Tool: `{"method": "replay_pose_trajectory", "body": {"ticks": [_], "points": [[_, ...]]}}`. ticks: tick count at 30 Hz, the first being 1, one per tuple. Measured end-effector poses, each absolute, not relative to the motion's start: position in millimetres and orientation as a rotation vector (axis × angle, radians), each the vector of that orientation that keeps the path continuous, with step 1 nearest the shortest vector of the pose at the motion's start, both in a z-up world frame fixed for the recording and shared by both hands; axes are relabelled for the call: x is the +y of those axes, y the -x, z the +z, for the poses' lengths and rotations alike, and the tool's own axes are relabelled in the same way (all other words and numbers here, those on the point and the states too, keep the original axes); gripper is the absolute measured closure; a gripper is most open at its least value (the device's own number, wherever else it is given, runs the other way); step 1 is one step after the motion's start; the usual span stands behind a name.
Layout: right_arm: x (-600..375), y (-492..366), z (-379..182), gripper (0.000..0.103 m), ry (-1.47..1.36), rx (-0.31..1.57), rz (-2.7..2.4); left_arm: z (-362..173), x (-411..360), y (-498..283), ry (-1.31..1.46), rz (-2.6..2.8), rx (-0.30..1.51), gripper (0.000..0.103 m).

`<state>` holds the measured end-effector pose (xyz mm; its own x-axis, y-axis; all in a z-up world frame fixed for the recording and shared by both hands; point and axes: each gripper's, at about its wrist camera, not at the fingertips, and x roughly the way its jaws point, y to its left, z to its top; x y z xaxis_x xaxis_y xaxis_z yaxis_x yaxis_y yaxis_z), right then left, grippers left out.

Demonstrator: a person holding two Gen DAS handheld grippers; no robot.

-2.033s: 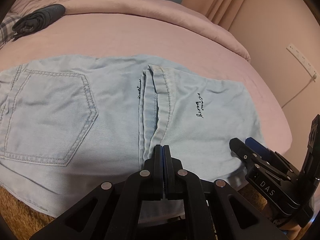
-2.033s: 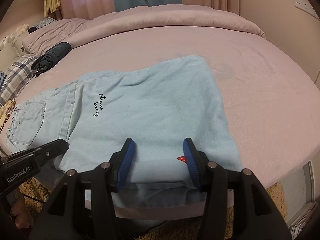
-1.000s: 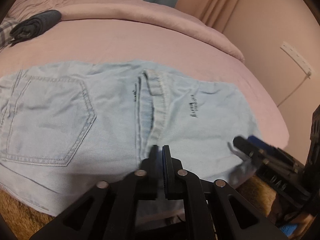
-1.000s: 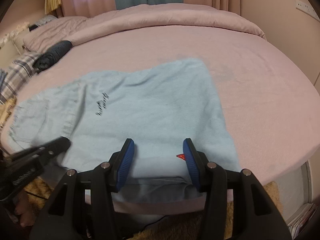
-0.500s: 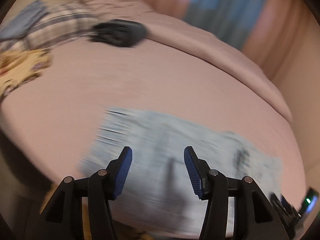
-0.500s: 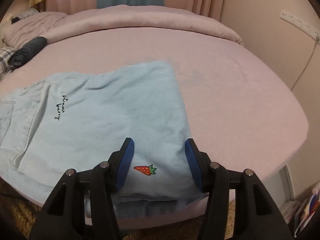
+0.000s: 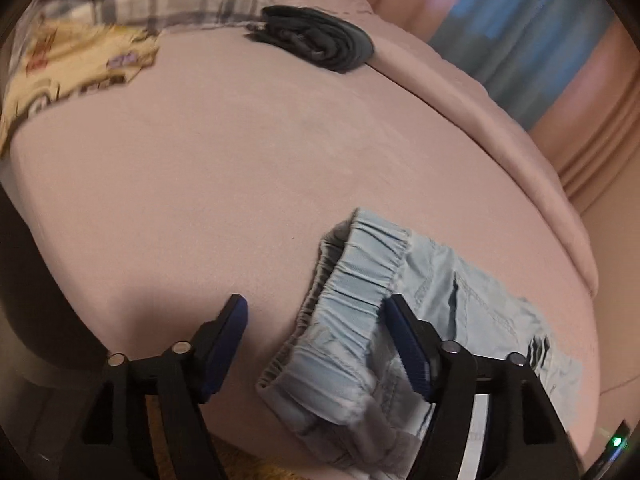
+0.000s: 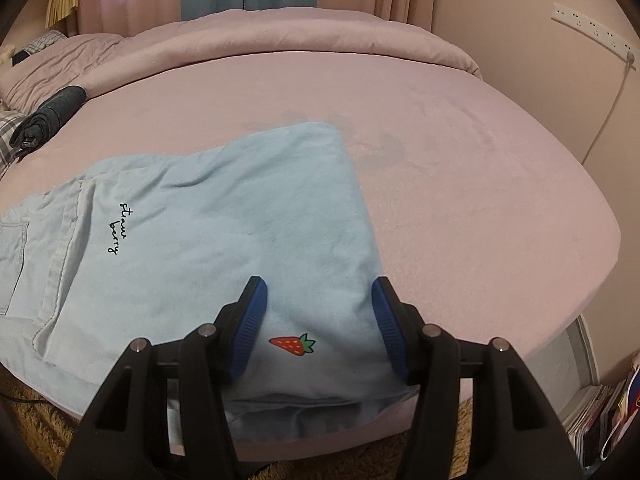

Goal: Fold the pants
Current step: 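Grasp the elastic cuff end with the left gripper and lift it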

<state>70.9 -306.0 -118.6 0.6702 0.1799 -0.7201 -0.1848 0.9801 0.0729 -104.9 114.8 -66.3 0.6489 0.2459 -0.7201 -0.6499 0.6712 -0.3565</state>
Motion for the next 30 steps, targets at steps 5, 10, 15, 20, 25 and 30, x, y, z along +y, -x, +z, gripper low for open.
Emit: {"method": "replay_pose_trajectory", "body": {"ticks": [5, 10, 15, 20, 25, 30], "points": [[-307.2, -72.4, -119.0, 0.047, 0.006, 0.810, 0.206, -66.5, 115.1, 104.6, 0.659, 0.526, 0.692, 0.027], [-310.0, -74.3, -119.6, 0.047, -0.001, 0.810, 0.211, -67.5, 115.8, 100.5, 0.627, 0.532, 0.693, 0.024], [-312.7, -76.4, -119.4, 0.047, -0.001, 0.811, 0.212, -70.3, 115.7, 97.8, 0.608, 0.526, 0.696, 0.022], [-312.6, -77.1, -118.7, 0.047, 0.000, 0.816, 0.213, -68.5, 106.3, 98.4, 0.621, 0.444, 0.732, 0.022], [-313.1, -76.7, -118.1, 0.047, -0.003, 0.822, 0.211, -71.1, 92.9, 87.7, 0.522, 0.471, 0.782, 0.022], [-313.9, -77.7, -118.7, 0.047, -0.003, 0.823, 0.211, -73.4, 98.9, 90.3, 0.600, 0.487, 0.762, 0.025]]}}
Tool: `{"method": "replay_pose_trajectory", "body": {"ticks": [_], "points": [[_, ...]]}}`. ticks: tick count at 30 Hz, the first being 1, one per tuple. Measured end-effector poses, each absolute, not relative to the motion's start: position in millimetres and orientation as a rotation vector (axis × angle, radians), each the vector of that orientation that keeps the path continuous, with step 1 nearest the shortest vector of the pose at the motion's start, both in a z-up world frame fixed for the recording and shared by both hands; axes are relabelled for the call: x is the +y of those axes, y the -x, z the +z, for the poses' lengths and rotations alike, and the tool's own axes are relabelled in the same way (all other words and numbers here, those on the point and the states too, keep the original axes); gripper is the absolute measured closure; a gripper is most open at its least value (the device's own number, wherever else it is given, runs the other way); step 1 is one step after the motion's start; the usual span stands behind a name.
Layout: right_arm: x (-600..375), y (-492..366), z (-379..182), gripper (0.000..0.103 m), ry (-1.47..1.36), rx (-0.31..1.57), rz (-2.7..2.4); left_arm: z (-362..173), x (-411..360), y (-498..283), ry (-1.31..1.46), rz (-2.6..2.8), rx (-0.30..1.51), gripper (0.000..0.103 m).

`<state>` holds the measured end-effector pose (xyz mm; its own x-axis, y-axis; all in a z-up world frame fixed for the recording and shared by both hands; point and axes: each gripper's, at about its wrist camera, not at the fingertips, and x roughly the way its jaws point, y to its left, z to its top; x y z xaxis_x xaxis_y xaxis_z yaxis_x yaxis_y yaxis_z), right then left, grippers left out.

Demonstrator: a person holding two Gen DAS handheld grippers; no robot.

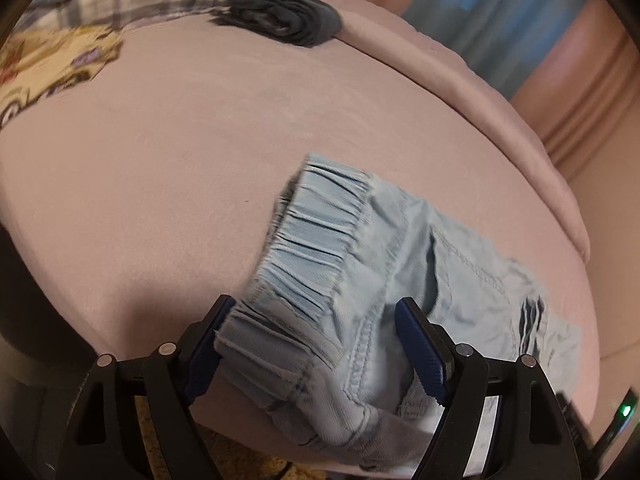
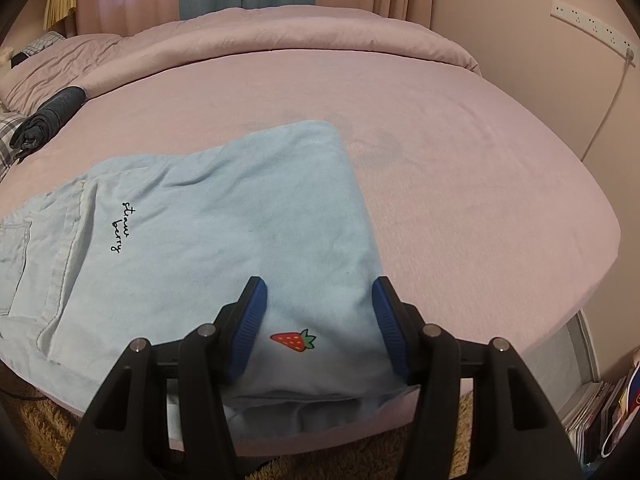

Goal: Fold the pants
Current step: 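Grasp the elastic cuff end with the left gripper and lift it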

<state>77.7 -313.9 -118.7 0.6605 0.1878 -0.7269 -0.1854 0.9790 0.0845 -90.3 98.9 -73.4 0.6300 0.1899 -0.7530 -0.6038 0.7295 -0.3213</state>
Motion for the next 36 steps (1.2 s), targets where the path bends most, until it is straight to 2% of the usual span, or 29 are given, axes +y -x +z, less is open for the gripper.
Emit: {"method": "replay_pose_trajectory", "body": {"ticks": [5, 7, 10, 16, 20, 25, 30, 36], "points": [[-316.1, -80.4, -119.1, 0.047, -0.007, 0.823, 0.211, -74.2, 91.0, 87.4, 0.547, 0.544, 0.758, 0.042], [-318.4, -82.1, -119.9, 0.047, -0.009, 0.821, 0.215, -71.2, 90.5, 89.8, 0.590, 0.521, 0.752, 0.058], [-319.2, -81.3, -119.9, 0.047, -0.014, 0.823, 0.218, -60.1, 94.0, 97.3, 0.699, 0.490, 0.728, 0.066], [-327.0, -82.9, -120.2, 0.047, -0.038, 0.826, 0.241, -2.5, 59.4, 100.9, 0.656, 0.372, 0.614, 0.073], [-333.2, -82.6, -120.1, 0.047, -0.067, 0.825, 0.261, 33.3, 17.0, 84.8, 0.572, 0.235, 0.581, 0.074], [-344.9, -82.9, -120.6, 0.047, -0.118, 0.825, 0.299, 51.3, -40.2, 56.1, 0.460, 0.100, 0.598, 0.074], [-359.1, -83.0, -121.7, 0.047, -0.200, 0.844, 0.340, 50.7, -99.7, 24.3, 0.383, -0.038, 0.645, 0.074], [-367.0, -80.9, -125.8, 0.047, -0.261, 0.883, 0.329, -6.0, -152.2, -33.2, 0.404, -0.146, 0.876, 0.073]]}}
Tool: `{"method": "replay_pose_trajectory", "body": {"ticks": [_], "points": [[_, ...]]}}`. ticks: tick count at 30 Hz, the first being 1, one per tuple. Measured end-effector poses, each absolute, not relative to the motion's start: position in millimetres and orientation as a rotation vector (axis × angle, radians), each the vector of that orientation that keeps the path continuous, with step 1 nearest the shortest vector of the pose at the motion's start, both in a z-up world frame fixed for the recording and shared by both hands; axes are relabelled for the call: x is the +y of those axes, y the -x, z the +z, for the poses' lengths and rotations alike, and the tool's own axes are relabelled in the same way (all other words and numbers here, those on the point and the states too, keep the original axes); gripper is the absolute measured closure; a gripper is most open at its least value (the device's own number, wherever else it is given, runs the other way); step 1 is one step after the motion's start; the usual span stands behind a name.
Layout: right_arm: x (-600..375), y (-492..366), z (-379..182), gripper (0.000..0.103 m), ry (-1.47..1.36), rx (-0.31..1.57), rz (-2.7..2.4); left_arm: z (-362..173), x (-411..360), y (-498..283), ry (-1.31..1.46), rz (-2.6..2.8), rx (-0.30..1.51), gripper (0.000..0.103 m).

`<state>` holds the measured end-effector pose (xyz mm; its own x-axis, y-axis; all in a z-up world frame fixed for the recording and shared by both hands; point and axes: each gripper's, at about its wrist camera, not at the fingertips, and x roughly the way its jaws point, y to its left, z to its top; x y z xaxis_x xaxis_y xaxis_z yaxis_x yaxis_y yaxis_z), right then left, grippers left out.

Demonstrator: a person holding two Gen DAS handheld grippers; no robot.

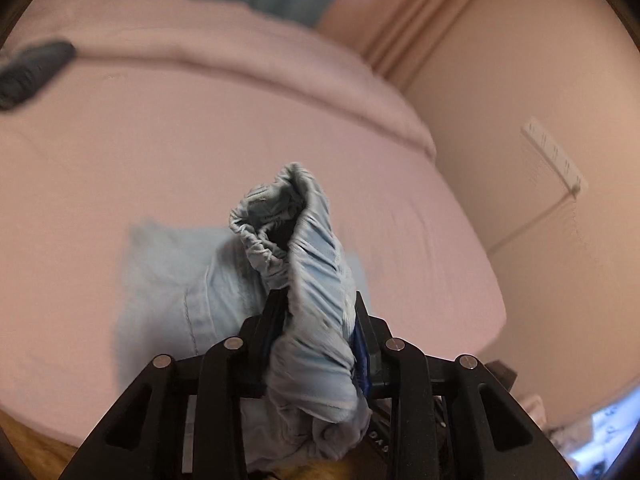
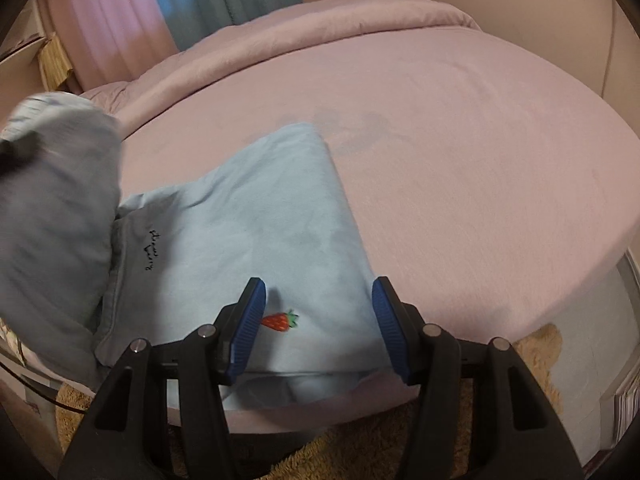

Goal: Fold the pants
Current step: 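Grasp the elastic cuff end with the left gripper and lift it, then fold the lifted cuff end over the pants with the left gripper and release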

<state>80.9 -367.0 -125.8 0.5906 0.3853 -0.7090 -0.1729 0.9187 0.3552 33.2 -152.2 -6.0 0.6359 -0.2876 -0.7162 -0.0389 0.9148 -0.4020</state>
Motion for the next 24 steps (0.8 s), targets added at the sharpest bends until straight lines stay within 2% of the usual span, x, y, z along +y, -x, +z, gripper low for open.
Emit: {"method": "replay_pose_trajectory", "body": {"ticks": [4, 7, 9, 11, 13, 14, 19, 24], "points": [[-367.6, -77.8, -129.4, 0.047, -0.274, 0.883, 0.342, -49.9, -170.1, -53.6, 0.532, -0.279, 1.032, 0.070], [-369.8, -76.5, -129.5, 0.047, -0.283, 0.886, 0.356, -51.5, -176.9, -52.9, 0.576, -0.339, 1.103, 0.059], [-374.2, -76.9, -129.5, 0.049, -0.295, 0.891, 0.360, -37.0, -178.4, -42.8, 0.527, -0.344, 1.083, 0.059], [-379.6, -77.2, -129.6, 0.049, -0.322, 0.910, 0.366, -13.6, -167.0, -24.3, 0.476, -0.333, 0.997, 0.054], [-383.6, -77.6, -126.6, 0.049, -0.334, 0.923, 0.368, 1.1, -147.9, -3.5, 0.452, -0.283, 0.910, 0.037], [-385.5, -77.0, -122.8, 0.049, -0.331, 0.918, 0.365, 5.6, -138.8, 4.0, 0.438, -0.247, 0.875, 0.035], [-387.6, -70.9, -90.4, 0.047, -0.300, 0.826, 0.349, -2.4, -92.7, 24.4, 0.354, 0.016, 0.835, 0.034], [-361.1, -57.7, -54.6, 0.047, -0.263, 0.740, 0.480, -33.5, -64.1, 31.2, 0.402, 0.147, 0.907, 0.035]]}}
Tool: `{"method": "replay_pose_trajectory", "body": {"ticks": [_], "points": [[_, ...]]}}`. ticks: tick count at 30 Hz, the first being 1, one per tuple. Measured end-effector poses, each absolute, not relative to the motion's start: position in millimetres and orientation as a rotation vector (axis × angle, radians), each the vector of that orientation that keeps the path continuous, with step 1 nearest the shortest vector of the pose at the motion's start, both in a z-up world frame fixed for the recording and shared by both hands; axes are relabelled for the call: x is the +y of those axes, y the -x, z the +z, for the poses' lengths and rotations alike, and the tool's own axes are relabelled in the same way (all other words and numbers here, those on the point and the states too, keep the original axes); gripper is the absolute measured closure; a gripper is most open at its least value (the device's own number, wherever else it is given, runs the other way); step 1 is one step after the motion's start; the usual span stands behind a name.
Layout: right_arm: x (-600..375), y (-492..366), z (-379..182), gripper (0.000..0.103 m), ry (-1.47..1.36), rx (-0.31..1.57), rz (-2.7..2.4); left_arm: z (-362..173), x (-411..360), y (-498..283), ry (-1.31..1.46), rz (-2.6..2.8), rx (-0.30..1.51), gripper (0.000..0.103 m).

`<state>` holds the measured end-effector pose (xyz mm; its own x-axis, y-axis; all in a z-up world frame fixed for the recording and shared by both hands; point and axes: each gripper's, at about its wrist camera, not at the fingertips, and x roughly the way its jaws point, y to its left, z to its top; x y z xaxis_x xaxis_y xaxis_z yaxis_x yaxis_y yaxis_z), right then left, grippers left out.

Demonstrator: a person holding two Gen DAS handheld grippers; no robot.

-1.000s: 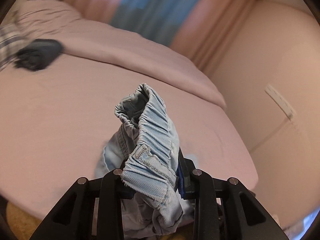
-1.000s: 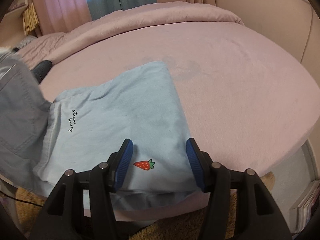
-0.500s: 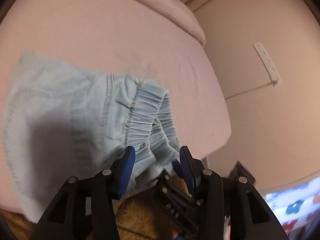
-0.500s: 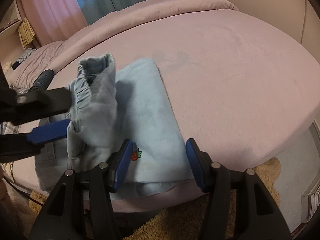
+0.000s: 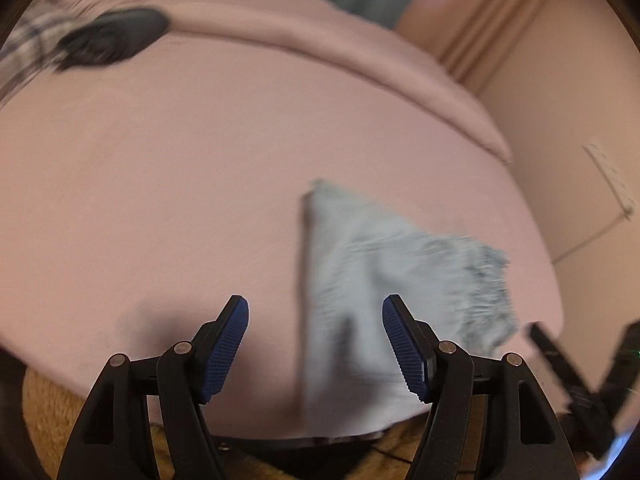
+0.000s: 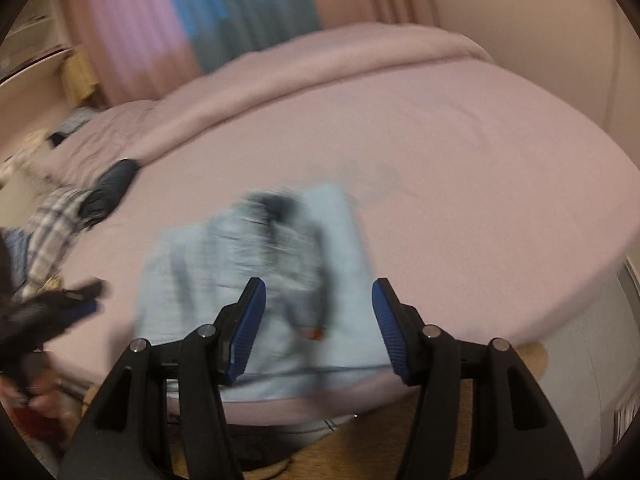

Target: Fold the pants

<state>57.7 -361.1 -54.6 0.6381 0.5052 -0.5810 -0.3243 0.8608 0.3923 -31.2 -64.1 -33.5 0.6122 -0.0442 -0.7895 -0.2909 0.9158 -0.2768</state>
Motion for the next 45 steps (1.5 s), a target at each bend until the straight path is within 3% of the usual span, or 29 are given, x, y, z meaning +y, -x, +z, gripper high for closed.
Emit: {"method": "replay_pose_trajectory", "body": {"ticks": [4, 11, 17, 23, 27, 29, 33, 35, 36, 37, 45], "points": [[-326.1, -44.5, -42.4, 0.048, -0.178, 0.681, 0.605, -52.0, -54.5, 28.6, 0.388, 0.179, 0.946, 0.034], [-301.7, -81.4, -110.0, 0.065, -0.117, 0.840, 0.419, -59.6, -55.4, 35.1, 0.358, 0.142, 0.977, 0.034], [-309.4, -82.4, -95.6, 0.075, -0.183, 0.785, 0.434, -60.6, -56.0, 30.5, 0.360, 0.127, 0.976, 0.034], [-353.5, -61.9, -51.2, 0.074, -0.274, 0.652, 0.418, -58.2, -59.2, 30.0, 0.358, 0.099, 0.951, 0.035], [-342.0, -78.1, -101.0, 0.074, -0.173, 0.815, 0.355, -68.7, -65.5, 25.1, 0.315, 0.125, 0.980, 0.034], [-338.1, -80.3, -126.8, 0.074, -0.157, 0.797, 0.343, -74.7, -67.2, 23.6, 0.307, 0.124, 0.988, 0.034], [-334.3, -80.2, -119.1, 0.074, -0.111, 0.806, 0.330, -78.1, -69.9, 25.1, 0.276, 0.140, 0.976, 0.034], [-333.7, -78.8, -116.5, 0.072, -0.122, 0.818, 0.334, -76.6, -70.5, 28.5, 0.282, 0.133, 0.976, 0.041], [-331.3, -78.7, -113.0, 0.071, -0.120, 0.823, 0.336, -75.0, -70.0, 31.6, 0.300, 0.111, 0.974, 0.052], [-331.0, -79.0, -108.0, 0.070, -0.114, 0.831, 0.338, -71.7, -68.8, 34.9, 0.340, 0.073, 0.974, 0.056], [-329.8, -91.0, -47.3, 0.057, -0.136, 0.716, 0.428, -70.9, -84.0, 26.5, 0.357, -0.004, 0.954, 0.057]]}}
